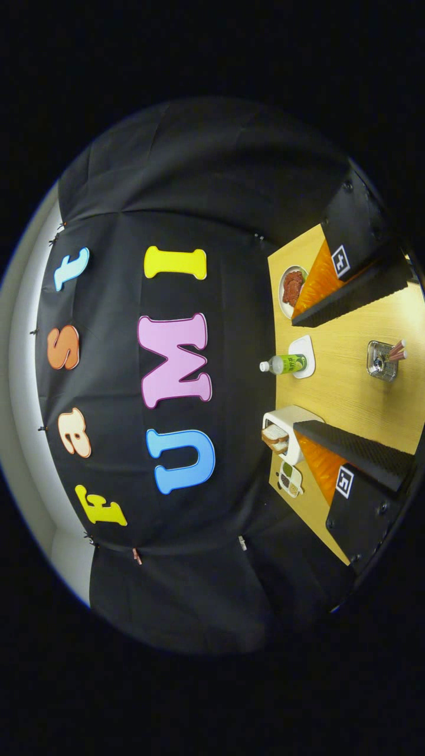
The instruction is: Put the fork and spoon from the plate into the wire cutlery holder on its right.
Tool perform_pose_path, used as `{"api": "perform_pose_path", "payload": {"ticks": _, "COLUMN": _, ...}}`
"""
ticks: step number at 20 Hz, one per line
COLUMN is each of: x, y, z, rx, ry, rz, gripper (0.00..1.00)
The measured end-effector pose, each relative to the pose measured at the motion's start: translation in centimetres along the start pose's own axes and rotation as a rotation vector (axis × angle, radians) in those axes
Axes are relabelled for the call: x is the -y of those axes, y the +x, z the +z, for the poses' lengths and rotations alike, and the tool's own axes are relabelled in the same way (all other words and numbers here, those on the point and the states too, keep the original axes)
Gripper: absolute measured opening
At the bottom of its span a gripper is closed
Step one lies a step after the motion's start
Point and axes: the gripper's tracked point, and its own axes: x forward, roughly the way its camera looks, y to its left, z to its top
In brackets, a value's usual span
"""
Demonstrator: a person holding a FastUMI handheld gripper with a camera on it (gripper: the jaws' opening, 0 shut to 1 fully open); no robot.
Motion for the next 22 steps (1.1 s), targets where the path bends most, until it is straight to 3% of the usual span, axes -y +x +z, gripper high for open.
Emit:
{"api": "perform_pose_path", "payload": {"ticks": 10, "x": 0.1, "y": -0.7, "z": 0.4, "rx": 0.079, "ry": -0.124, "rz": 0.085, "gripper": 0.98}}
{"api": "perform_pose_path", "payload": {"ticks": 22, "x": 0.0, "y": 0.2, "z": -0.8, "rx": 0.061, "ry": -0.148, "rz": 0.121, "gripper": 0.98}}
